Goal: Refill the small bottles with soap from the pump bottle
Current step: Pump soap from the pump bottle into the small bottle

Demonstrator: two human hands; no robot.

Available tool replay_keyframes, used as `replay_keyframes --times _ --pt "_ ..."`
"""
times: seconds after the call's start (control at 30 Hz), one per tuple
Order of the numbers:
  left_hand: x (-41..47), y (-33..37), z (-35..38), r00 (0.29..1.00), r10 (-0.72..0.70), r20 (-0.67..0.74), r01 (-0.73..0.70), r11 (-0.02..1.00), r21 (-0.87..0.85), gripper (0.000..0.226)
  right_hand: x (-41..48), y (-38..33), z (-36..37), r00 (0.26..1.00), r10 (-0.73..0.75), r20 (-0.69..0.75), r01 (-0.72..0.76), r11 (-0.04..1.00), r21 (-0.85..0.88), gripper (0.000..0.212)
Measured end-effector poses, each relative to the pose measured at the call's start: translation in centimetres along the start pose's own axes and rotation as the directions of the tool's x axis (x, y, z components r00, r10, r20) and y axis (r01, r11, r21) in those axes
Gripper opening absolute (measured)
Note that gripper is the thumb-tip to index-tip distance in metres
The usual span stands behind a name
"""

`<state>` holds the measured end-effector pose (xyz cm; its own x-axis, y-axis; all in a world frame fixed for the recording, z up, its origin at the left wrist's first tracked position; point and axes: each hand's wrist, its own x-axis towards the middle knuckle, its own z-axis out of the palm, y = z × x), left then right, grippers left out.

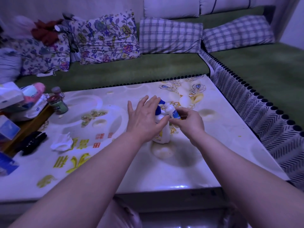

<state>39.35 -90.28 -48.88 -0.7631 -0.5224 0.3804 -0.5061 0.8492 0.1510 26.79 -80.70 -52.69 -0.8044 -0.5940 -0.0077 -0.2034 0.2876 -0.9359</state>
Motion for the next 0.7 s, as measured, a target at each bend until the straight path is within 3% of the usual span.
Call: replay_keyframes --times 0.27,0.7 --pt "-0.12 -0.13 -0.61 0.998 -0.040 0.052 0.044 0.996 -0.073 0.060 -0.36 -0.41 0.01 0.999 -0.018 0.029 0.017 0.998 0.054 0.036" --pt "-0.33 0.19 -1.05 0.999 -0.027 0.045 0.027 1.000 -0.004 0.063 -0.50 -0.63 -0.10 1.000 -0.011 0.026 0.010 0.999 0.046 0.044"
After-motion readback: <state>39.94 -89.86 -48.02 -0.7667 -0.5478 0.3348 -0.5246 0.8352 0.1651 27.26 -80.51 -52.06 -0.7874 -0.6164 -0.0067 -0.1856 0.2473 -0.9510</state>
